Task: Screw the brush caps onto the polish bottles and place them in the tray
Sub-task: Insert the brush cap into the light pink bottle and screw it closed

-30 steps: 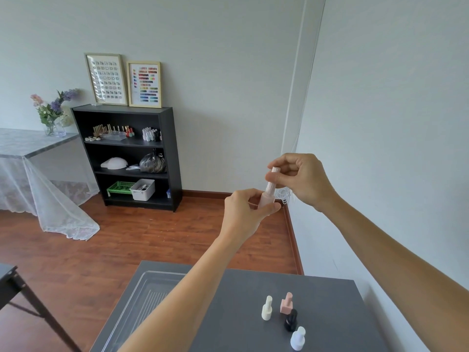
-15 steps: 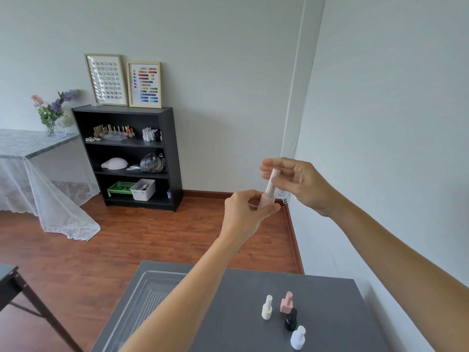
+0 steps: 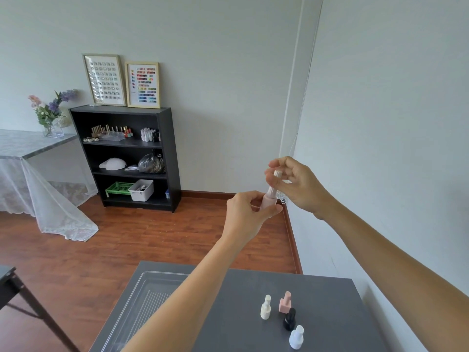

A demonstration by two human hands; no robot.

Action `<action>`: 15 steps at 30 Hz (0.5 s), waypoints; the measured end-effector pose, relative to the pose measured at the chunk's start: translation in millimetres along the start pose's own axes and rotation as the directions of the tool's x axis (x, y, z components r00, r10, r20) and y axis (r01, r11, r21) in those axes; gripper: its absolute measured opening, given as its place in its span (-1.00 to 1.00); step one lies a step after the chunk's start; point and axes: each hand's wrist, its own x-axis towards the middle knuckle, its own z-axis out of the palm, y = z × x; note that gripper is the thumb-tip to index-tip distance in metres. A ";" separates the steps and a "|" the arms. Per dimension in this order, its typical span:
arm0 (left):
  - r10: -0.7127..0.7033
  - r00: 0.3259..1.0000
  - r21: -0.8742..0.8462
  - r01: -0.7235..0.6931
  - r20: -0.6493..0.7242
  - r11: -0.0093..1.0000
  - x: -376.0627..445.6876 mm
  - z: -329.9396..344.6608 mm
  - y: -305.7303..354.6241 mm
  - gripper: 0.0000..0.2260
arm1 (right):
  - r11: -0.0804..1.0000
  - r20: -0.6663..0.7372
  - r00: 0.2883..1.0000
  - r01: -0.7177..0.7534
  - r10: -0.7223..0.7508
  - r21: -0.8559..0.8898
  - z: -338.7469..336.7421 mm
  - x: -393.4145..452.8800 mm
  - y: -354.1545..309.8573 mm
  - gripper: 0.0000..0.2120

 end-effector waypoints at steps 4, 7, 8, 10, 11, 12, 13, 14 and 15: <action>-0.001 1.000 0.010 0.001 -0.008 1.000 0.5 -3.0 -2.1 -0.78 | 0.973 0.126 0.990 0.031 -0.061 0.227 -7.5 -2.6 3.2 -0.69; 0.005 1.000 0.010 -0.005 -0.004 1.000 -0.2 -1.5 -1.9 -0.79 | 0.984 0.023 0.998 0.055 -0.059 0.168 -8.5 -2.4 3.7 -0.79; 0.003 1.000 0.011 -0.003 0.000 1.000 -0.9 -0.4 -1.5 -0.79 | 0.990 -0.024 0.998 0.055 -0.052 0.130 -8.1 -2.5 3.0 -0.82; 0.004 1.000 0.005 -0.004 0.007 1.000 -2.0 1.6 -0.6 -0.78 | 0.997 -0.114 0.992 0.059 -0.052 0.054 -6.1 -3.5 1.5 -0.67; 0.005 1.000 -0.002 -0.005 0.009 1.000 -2.3 2.2 -0.3 -0.79 | 0.998 -0.144 0.988 0.056 -0.051 0.027 -5.3 -3.7 1.8 -0.57; 0.005 1.000 -0.008 -0.005 0.009 1.000 -2.3 2.4 0.3 -0.79 | 0.999 -0.158 0.986 0.050 -0.048 0.006 -4.9 -4.1 2.2 -0.51; 0.006 1.000 -0.012 -0.006 0.008 1.000 -2.2 2.0 0.6 -0.79 | 0.999 -0.160 0.986 0.044 -0.046 -0.012 -5.1 -4.5 2.7 -0.48; 0.007 1.000 -0.015 -0.007 0.007 1.000 -1.9 1.7 1.1 -0.79 | 0.999 -0.144 0.989 0.037 -0.039 -0.017 -5.7 -5.3 3.1 -0.50; 0.008 1.000 -0.017 -0.008 0.006 1.000 -1.5 1.3 1.3 -0.79 | 1.000 -0.104 0.994 0.030 -0.030 0.003 -6.4 -6.4 2.9 -0.52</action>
